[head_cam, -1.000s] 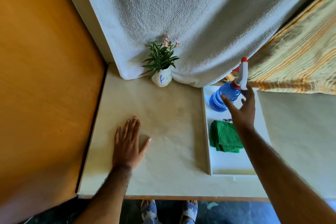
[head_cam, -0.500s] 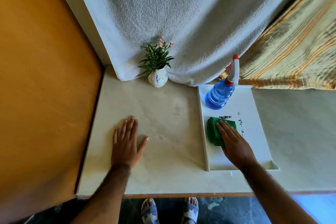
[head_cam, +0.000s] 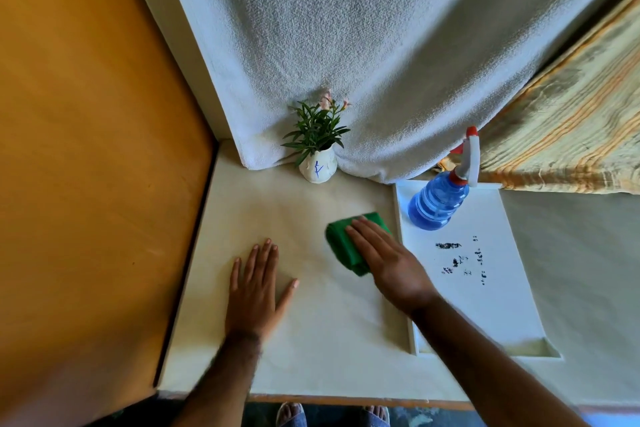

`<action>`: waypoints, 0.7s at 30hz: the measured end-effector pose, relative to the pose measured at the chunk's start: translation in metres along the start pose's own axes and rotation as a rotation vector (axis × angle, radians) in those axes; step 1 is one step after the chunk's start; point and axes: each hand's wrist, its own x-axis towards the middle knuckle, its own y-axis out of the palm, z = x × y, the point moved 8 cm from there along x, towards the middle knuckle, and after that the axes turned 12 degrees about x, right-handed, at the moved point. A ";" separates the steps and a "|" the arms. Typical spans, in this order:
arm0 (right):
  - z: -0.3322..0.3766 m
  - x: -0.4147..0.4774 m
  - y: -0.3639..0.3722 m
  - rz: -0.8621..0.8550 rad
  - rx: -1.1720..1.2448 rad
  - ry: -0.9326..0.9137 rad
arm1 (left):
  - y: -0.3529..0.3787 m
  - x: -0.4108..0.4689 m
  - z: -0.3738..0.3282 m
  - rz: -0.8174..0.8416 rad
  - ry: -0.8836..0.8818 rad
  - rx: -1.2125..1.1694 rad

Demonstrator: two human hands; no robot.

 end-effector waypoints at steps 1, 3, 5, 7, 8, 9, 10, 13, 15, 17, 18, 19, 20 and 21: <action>0.005 0.019 0.007 0.022 -0.012 -0.050 | 0.001 0.000 0.000 0.001 0.002 0.009; 0.010 0.055 0.020 0.063 -0.054 -0.121 | 0.004 0.001 0.002 0.007 0.003 0.024; 0.012 0.083 0.025 0.084 -0.101 -0.168 | 0.005 0.001 0.003 0.007 0.004 0.038; 0.013 0.105 0.026 0.087 -0.136 -0.216 | 0.007 0.001 0.003 0.011 0.004 0.046; 0.014 0.113 0.026 0.087 -0.162 -0.249 | 0.008 0.001 0.002 0.014 0.006 0.050; 0.016 0.119 0.026 0.091 -0.187 -0.285 | 0.008 0.001 0.002 0.016 0.006 0.054; 0.018 0.123 0.026 0.092 -0.210 -0.318 | 0.008 0.001 0.001 0.014 0.005 0.056; 0.016 0.132 0.030 0.107 -0.239 -0.373 | 0.009 0.001 0.002 0.011 0.000 0.060; 0.011 0.138 0.035 0.122 -0.231 -0.384 | 0.009 0.000 0.002 0.010 0.003 0.070; 0.003 0.145 0.039 0.123 -0.207 -0.384 | 0.010 0.001 0.002 0.014 -0.001 0.075; -0.001 0.147 0.040 0.124 -0.188 -0.376 | 0.010 0.002 0.001 0.019 -0.001 0.079; -0.006 0.148 0.043 0.137 -0.164 -0.364 | 0.010 0.002 0.001 0.024 -0.001 0.084; -0.012 0.148 0.046 0.154 -0.138 -0.352 | 0.011 0.001 0.001 0.027 -0.001 0.089; -0.016 0.147 0.049 0.173 -0.111 -0.342 | 0.011 0.001 0.001 0.029 0.001 0.094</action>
